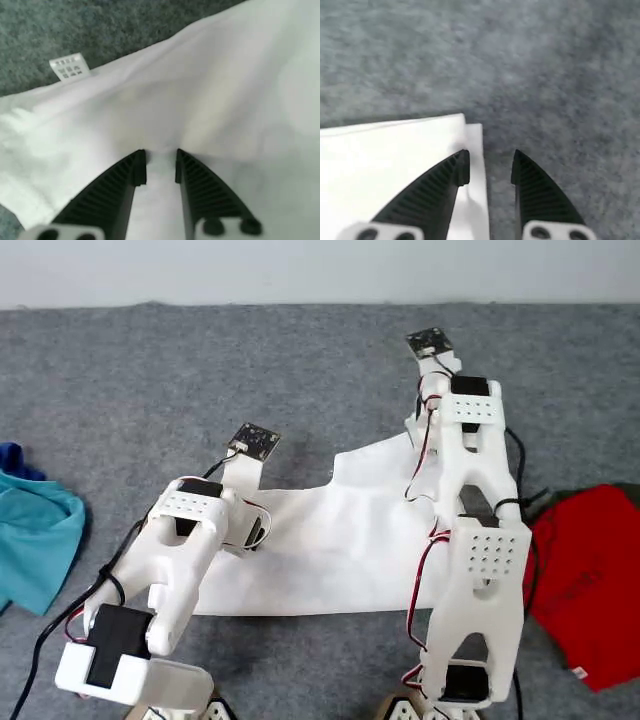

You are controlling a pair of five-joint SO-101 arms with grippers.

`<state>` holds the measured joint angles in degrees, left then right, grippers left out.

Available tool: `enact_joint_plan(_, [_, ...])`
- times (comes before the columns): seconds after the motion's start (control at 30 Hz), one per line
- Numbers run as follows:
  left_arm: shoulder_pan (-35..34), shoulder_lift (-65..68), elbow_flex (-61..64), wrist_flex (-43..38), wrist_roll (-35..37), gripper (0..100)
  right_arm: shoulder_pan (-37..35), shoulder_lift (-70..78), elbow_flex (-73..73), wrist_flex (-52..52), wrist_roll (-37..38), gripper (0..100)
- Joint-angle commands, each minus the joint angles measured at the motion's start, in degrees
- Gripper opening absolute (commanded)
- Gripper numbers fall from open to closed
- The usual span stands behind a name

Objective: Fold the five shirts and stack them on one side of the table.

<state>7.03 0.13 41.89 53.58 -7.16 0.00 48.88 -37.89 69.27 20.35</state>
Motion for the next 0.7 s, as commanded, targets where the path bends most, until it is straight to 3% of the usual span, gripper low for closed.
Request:
enact_joint_plan(0.0, [0.00, -0.97, 0.13, -0.79, 0.62, 11, -0.31, -2.86, -4.57, 0.57, -0.79, 15.1])
enact_joint_plan(0.23, [-0.09, -0.97, 0.13, -0.79, 0.62, 11, -1.89, -2.59, -8.79, 1.54, -0.88, 20.8])
enact_joint_plan(0.67, [-0.09, -0.97, 0.13, -0.79, 0.62, 11, -2.15, 5.49, -8.97, -3.91, -0.88, 20.6])
